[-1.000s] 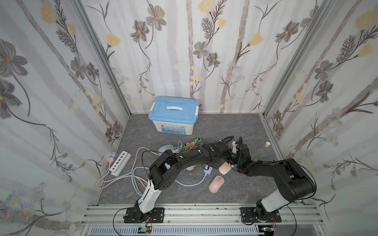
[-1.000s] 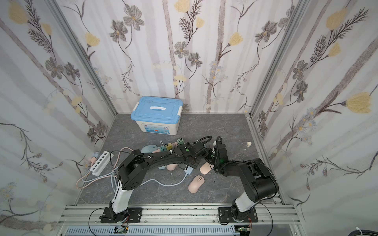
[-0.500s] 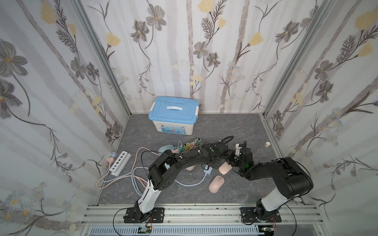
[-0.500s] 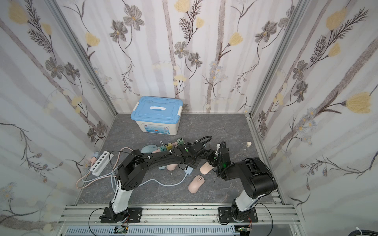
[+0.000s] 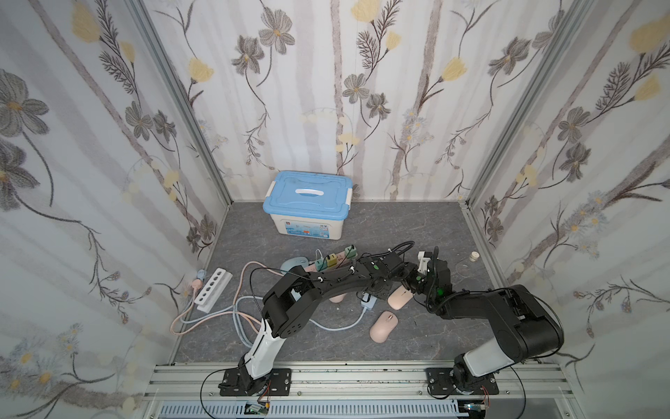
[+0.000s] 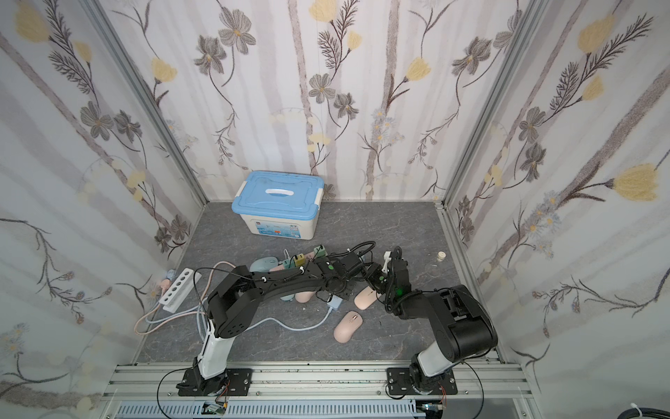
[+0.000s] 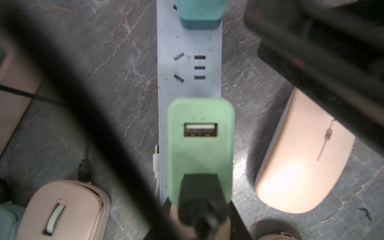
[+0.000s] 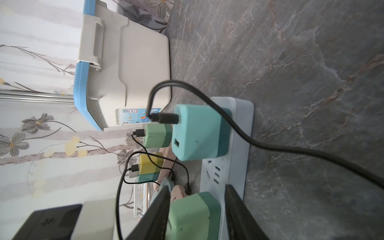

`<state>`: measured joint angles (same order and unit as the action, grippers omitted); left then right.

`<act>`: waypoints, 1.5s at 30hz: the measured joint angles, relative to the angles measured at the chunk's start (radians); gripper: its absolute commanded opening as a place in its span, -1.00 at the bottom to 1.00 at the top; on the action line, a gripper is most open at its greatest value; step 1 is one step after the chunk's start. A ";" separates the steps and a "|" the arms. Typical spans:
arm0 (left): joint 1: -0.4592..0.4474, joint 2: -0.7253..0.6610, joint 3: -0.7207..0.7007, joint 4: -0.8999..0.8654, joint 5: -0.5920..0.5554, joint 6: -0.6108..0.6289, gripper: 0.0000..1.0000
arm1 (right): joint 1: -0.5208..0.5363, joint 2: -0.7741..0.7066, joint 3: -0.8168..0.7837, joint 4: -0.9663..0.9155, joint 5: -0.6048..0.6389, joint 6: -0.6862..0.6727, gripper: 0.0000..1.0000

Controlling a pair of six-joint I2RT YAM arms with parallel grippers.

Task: Unplug the wireless mouse
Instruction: Remove the plug from the socket.

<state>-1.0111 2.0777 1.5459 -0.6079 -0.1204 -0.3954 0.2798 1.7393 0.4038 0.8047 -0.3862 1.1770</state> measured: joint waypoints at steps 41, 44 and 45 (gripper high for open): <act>0.031 0.050 0.127 -0.157 0.026 0.022 -1.00 | 0.098 0.188 0.142 -0.063 0.109 0.108 -0.63; 0.043 0.056 0.138 -0.187 0.046 0.031 -1.00 | 0.103 0.195 0.149 -0.063 0.109 0.108 -0.63; 0.043 0.046 0.121 -0.175 0.043 0.033 -1.00 | 0.105 0.196 0.149 -0.061 0.110 0.108 -0.63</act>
<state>-0.9676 2.1235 1.6665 -0.7830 -0.0769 -0.3626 0.3843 1.9350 0.5526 0.7437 -0.2764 1.2850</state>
